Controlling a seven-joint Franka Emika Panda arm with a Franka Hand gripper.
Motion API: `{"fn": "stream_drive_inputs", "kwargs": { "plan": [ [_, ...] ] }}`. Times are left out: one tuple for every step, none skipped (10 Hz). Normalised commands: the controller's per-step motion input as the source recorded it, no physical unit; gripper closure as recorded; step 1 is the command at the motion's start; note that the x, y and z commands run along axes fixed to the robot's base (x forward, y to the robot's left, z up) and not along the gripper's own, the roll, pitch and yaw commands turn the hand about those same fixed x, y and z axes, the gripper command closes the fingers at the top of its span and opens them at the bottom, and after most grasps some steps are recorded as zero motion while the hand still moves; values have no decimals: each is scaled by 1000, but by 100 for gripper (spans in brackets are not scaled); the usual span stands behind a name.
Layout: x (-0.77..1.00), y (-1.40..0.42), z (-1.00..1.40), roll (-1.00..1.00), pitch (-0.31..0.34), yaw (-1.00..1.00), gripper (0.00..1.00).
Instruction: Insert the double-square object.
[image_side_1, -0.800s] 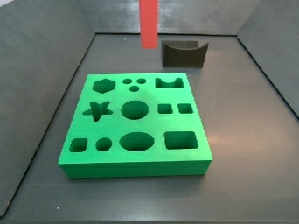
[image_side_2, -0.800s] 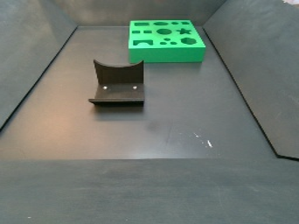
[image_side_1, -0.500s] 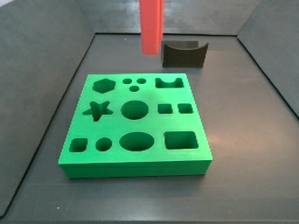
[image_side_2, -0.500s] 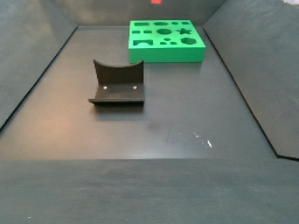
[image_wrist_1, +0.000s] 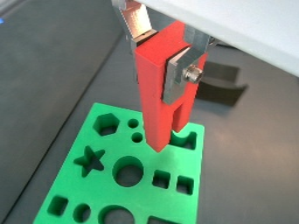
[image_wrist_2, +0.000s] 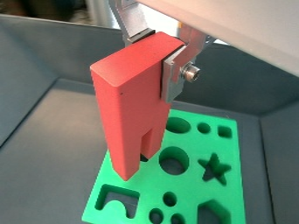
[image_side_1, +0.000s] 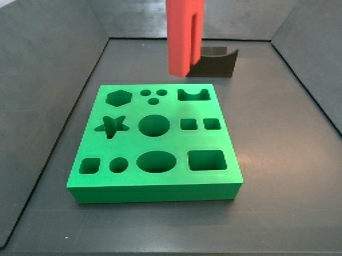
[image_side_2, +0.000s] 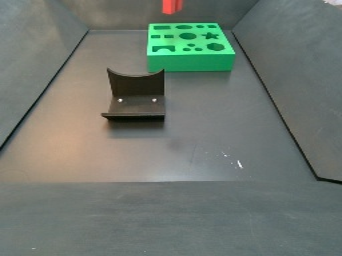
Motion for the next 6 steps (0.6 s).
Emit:
{"fn": "stream_drive_inputs", "kwargs": {
  "plan": [
    [0, 0, -297, 0, 0, -1000, 100],
    [0, 0, -297, 0, 0, -1000, 100],
    [0, 0, -294, 0, 0, -1000, 100],
    [0, 0, -291, 0, 0, -1000, 100],
    [0, 0, -229, 0, 0, -1000, 100],
    [0, 0, -223, 0, 0, -1000, 100]
  ]
}}
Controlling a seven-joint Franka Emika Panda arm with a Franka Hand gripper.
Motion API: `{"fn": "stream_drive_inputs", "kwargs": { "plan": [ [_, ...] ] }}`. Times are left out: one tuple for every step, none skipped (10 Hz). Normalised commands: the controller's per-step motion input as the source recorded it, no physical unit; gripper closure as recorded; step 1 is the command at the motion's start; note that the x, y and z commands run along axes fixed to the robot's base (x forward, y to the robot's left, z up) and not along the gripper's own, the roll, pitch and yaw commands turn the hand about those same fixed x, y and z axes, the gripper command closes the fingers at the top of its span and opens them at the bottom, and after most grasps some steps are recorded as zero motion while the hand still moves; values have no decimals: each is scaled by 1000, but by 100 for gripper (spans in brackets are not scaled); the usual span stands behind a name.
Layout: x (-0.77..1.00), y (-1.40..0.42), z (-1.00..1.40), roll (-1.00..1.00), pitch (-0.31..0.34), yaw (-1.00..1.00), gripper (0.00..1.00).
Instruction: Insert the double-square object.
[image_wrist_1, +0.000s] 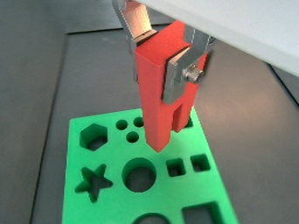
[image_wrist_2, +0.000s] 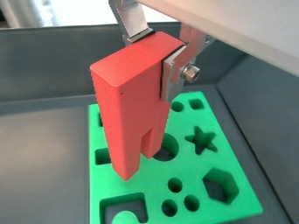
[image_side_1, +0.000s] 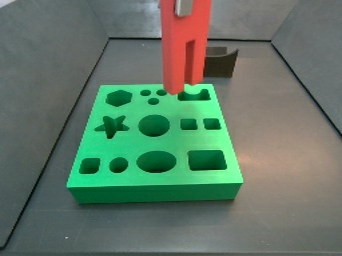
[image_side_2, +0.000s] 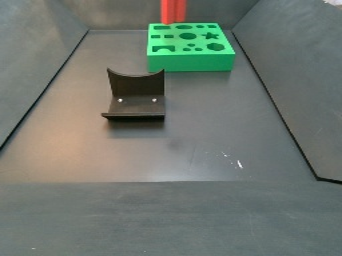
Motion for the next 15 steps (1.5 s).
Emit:
{"fn": "stream_drive_inputs", "kwargs": {
  "plan": [
    [0, -9, -223, 0, 0, -1000, 100],
    [0, -14, -254, 1, 0, -1000, 100],
    [0, 0, -311, 14, 0, -1000, 100],
    [0, 0, -314, 16, 0, -1000, 100],
    [0, 0, -314, 14, 0, -1000, 100],
    [0, 0, -309, 14, 0, -1000, 100],
    [0, -11, -234, 0, 0, -1000, 100],
    [37, -66, -129, 0, 1, -974, 100],
    [351, -137, -26, 13, 16, -637, 100],
    [-126, 0, 0, 0, -140, 69, 100],
    [0, 0, 0, 0, -9, 0, 100],
    [160, -137, -66, 9, 0, -54, 100],
    [423, -320, -146, 31, 19, -49, 100],
    [606, -397, -134, 0, 57, -9, 100],
    [640, -389, -80, 34, 77, -6, 100]
  ]
}}
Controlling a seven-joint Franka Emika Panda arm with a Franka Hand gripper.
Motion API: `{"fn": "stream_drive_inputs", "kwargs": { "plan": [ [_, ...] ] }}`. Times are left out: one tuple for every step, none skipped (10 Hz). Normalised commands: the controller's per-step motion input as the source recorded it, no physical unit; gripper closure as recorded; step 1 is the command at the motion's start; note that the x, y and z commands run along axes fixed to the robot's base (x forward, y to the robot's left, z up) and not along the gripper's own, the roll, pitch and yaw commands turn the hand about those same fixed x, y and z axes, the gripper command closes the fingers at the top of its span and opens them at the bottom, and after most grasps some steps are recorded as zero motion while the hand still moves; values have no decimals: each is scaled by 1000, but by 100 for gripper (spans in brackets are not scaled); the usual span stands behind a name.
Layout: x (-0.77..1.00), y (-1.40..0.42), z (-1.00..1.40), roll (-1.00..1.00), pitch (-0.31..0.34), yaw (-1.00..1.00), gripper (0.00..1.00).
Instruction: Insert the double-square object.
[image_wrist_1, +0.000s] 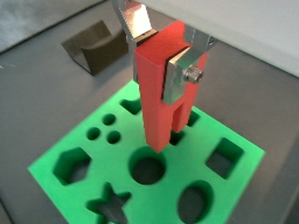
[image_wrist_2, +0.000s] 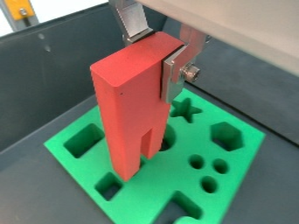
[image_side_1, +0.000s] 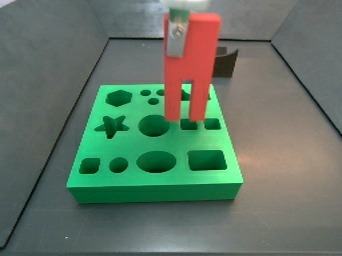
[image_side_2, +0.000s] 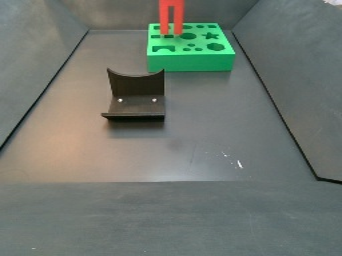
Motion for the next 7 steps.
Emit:
{"fn": "stream_drive_inputs", "kwargs": {
  "plan": [
    [580, -206, -71, 154, 123, 0, 100],
    [363, 0, -91, 179, 121, 60, 100],
    [0, 177, -77, 161, 56, 86, 100],
    [0, 174, -140, 80, 24, 34, 100],
    [3, 63, -169, 39, 11, 46, 100],
    [34, 0, -206, 0, 0, 40, 100],
    [0, -63, -223, -81, 0, 0, 100]
  ]
}}
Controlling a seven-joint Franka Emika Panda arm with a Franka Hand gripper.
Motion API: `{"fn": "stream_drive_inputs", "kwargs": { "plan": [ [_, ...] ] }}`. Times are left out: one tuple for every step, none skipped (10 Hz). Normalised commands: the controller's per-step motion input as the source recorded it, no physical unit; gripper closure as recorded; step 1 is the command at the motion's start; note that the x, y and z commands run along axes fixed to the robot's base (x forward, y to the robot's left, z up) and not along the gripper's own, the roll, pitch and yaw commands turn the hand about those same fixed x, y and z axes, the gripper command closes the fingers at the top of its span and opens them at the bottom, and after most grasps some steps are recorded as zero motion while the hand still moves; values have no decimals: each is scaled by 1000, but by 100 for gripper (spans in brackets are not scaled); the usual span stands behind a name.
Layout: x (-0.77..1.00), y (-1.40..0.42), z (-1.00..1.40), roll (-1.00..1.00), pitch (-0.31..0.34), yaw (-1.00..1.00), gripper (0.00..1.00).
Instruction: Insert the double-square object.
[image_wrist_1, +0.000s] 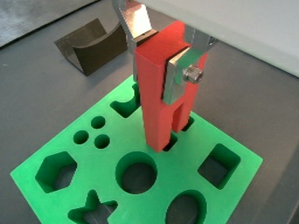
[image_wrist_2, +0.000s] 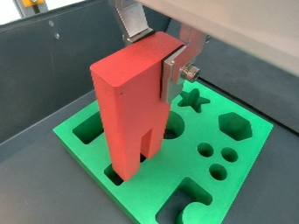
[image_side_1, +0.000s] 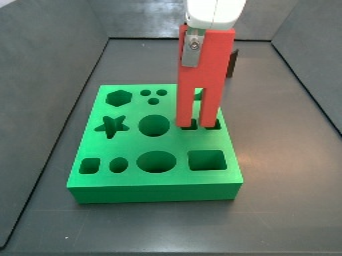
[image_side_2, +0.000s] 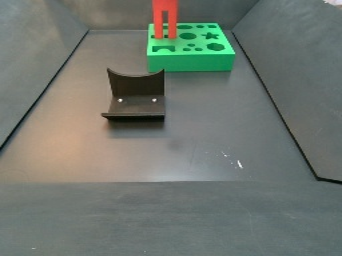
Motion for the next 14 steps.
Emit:
{"fn": "stream_drive_inputs", "kwargs": {
  "plan": [
    [240, -106, -174, -89, 0, -117, 100],
    [426, -37, -191, 0, 61, -14, 100],
    [260, -46, -237, 0, 61, 123, 100],
    [11, -23, -191, 0, 0, 286, 100],
    [-51, -26, -137, 0, 0, 177, 100],
    [-54, -57, -106, 0, 0, 83, 100],
    [60, -3, -214, 127, 33, 60, 100],
    [249, 0, -289, 263, 106, -46, 100],
    [174, 0, -309, 331, 124, -83, 100],
    [117, 0, -320, 264, 119, -40, 100],
    [49, 0, -297, 173, 79, -11, 100],
    [0, 0, -320, 106, 43, 0, 100],
    [0, 20, -320, 90, 27, 0, 100],
    [0, 89, -309, 109, 34, 0, 100]
  ]
}}
